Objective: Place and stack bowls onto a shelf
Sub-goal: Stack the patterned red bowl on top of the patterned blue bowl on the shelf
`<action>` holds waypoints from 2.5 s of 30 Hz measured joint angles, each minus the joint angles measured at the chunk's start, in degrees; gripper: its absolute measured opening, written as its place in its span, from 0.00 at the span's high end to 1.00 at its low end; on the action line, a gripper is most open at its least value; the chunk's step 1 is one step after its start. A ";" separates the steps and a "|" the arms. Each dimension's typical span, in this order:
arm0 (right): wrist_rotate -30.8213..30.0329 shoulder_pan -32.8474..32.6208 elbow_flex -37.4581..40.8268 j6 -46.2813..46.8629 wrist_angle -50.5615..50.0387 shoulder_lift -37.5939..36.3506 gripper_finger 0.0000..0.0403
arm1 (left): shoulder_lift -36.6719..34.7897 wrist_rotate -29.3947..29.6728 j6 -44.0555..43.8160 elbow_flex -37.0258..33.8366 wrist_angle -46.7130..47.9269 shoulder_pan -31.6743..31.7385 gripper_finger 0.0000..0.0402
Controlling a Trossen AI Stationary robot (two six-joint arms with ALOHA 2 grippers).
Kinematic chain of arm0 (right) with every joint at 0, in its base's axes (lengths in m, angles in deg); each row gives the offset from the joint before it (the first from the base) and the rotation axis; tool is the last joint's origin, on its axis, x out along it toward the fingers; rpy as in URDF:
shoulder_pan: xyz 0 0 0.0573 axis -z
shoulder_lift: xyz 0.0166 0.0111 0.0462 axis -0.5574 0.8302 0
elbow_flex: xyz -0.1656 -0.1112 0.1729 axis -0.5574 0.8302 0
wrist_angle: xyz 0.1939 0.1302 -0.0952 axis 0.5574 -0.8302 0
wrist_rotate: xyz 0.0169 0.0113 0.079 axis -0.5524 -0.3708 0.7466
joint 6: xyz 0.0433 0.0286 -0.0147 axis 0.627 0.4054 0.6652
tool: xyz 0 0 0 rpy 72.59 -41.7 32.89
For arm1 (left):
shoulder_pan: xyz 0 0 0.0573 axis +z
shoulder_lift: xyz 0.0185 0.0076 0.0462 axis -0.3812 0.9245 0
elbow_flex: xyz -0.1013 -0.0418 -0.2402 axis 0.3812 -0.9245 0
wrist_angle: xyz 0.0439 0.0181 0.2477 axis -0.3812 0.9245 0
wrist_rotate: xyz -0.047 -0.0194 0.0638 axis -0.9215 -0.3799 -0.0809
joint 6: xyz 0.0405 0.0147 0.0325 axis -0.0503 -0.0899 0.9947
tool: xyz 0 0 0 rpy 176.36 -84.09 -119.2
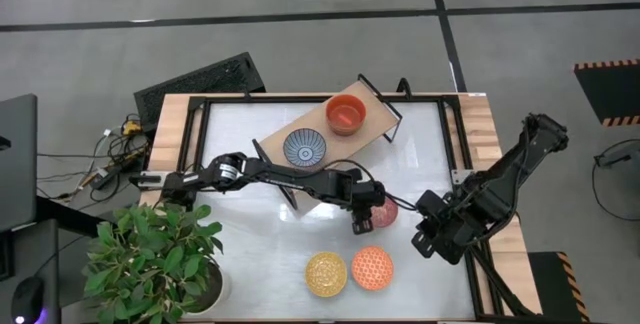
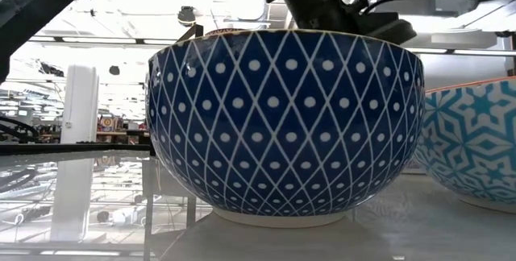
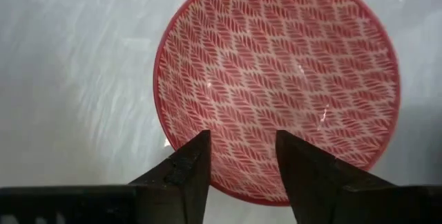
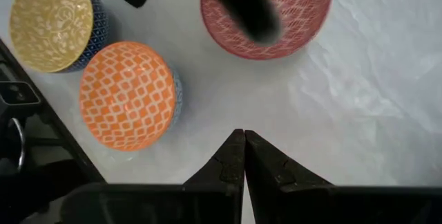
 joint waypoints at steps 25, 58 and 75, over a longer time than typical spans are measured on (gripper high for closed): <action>-0.65 -0.18 0.00 -0.57 -0.33 0.04 0.91 | -2.03 2.20 5.33 3.95 2.92 0.81 0.86; -0.59 -0.13 0.00 -0.60 -0.02 0.04 0.91 | 1.68 -6.98 2.77 2.54 4.83 1.95 0.89; -0.59 -0.13 0.00 -0.57 0.08 0.04 0.91 | 1.62 -9.94 -1.61 5.85 5.84 1.44 1.00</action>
